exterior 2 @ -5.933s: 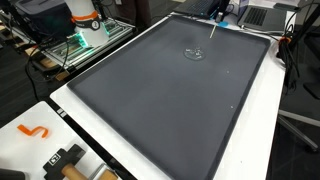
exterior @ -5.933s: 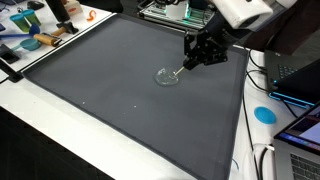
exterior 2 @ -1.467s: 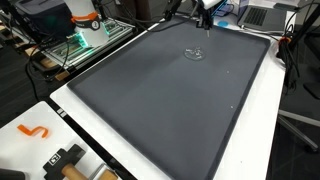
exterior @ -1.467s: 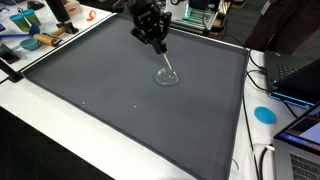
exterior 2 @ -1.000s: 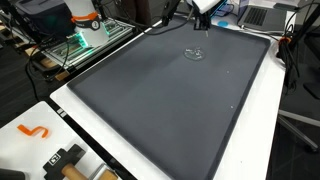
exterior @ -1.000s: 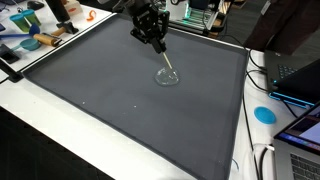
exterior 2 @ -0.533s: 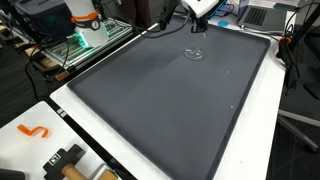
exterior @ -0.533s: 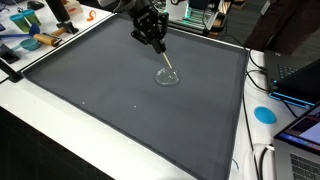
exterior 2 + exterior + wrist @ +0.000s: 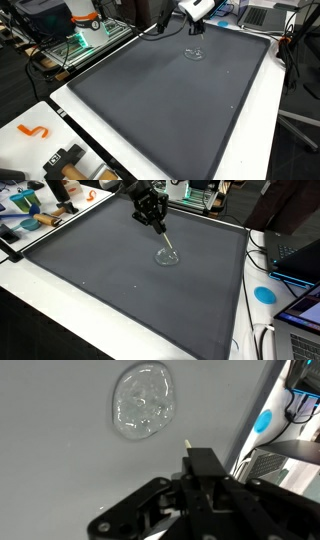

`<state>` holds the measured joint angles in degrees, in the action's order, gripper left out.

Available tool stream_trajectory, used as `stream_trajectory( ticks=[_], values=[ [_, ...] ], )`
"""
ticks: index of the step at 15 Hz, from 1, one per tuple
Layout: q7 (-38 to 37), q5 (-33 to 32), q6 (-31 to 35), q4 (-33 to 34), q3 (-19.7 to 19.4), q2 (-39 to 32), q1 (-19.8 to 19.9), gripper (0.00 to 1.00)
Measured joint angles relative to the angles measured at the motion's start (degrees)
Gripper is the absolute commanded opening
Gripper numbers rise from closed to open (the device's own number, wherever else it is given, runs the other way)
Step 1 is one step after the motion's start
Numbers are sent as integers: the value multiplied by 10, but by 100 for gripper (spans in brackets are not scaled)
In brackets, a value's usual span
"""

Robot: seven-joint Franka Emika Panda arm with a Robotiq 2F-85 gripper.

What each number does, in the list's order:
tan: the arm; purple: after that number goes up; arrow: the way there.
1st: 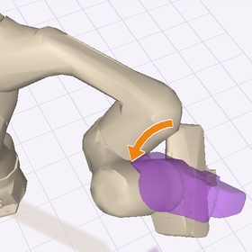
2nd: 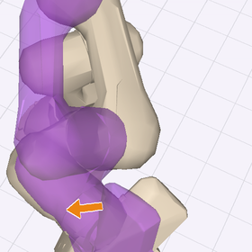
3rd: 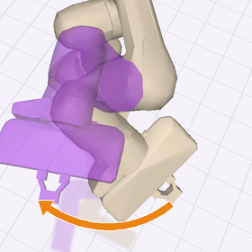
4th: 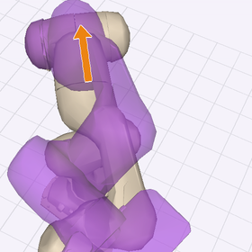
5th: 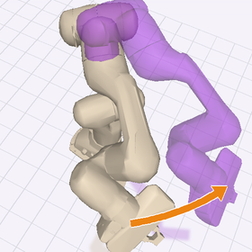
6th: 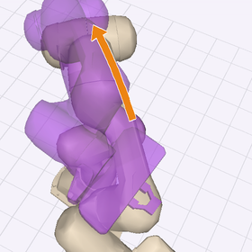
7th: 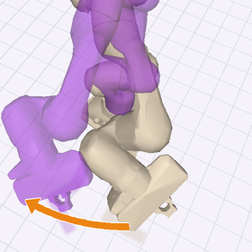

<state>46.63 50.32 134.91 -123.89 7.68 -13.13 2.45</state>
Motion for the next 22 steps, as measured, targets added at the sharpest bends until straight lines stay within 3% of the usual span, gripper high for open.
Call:
stream_trajectory(
  ticks=[12, 22],
  values=[
    [19, 12, -3, -12, -3, 0, -2, 3],
    [9, 5, -3, -12, -2, 0, -29, 3]
  ],
)
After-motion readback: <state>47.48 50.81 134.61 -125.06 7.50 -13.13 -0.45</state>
